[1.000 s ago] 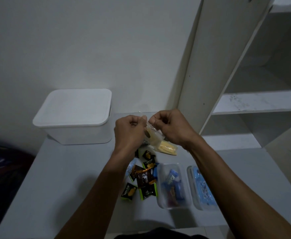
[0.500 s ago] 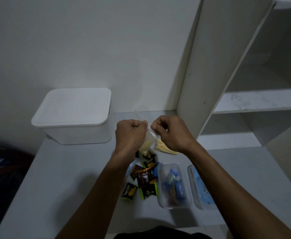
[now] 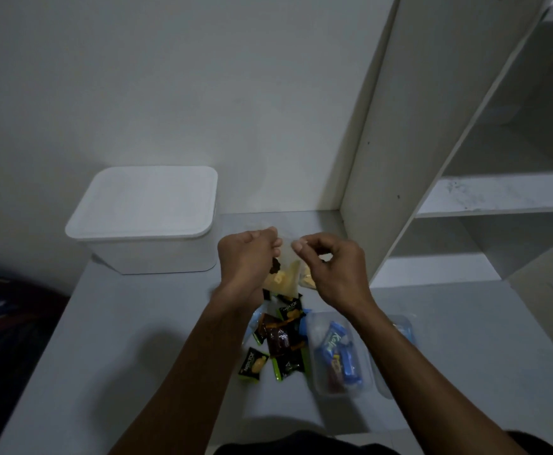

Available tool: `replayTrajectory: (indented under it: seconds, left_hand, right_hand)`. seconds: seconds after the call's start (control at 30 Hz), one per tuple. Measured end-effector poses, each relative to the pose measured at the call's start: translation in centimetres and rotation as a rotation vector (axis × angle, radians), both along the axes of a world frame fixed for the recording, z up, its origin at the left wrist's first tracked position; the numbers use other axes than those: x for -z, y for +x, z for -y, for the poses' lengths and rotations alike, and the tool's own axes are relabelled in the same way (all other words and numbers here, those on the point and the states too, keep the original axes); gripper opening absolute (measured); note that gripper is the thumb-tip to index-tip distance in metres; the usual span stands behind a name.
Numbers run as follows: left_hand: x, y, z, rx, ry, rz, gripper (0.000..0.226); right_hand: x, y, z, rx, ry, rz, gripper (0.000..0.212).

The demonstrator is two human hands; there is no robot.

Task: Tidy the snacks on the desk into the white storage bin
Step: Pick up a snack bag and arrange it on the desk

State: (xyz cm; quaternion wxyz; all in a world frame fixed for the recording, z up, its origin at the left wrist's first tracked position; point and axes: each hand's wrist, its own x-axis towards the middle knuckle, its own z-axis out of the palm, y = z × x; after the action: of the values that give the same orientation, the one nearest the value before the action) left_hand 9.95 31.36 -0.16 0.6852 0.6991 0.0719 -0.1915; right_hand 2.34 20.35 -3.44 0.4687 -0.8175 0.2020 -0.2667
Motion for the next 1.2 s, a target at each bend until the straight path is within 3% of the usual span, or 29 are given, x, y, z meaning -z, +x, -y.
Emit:
replayTrajectory:
  seconds: [0.2,0.37,0.53,0.67,0.87,0.97,1.2]
  left_hand:
    - [1.4,1.1,-2.9,-0.11,0.079,0.271,0.021]
    - [3.3,3.2,-5.5,0.18,0.066,0.415,0.019]
    - [3.7,3.9,-5.5,0.26,-0.032,0.514,0.006]
    - [4.6,4.5,-4.6,0.239,-0.086,0.471,0.006]
    - [6.7,7.7,-1.4,0.162,-0.016,0.399,0.006]
    - [7.8,10.3,0.5,0.108,0.034,0.423,0.007]
    - [10.9,18.8,7.3,-0.124,0.06,0.286,0.011]
  right_hand:
    - [-0.2,0.4,-0.4,0.05,0.07,0.041,0.01]
    - [-0.4,0.0,-0.2,0.035,0.143,0.009,0.012]
    - [-0.1,-0.1,-0.6,0.049,0.156,-0.001,0.012]
    - [0.5,0.7,0.2,0.12,0.234,0.029,0.013]
    - [2.3,4.7,3.2,0.131,0.271,-0.01,0.011]
    - [3.3,8.0,5.1,0.108,0.294,-0.018,0.002]
    - [7.3,18.2,10.4,0.142,0.358,-0.016,0.009]
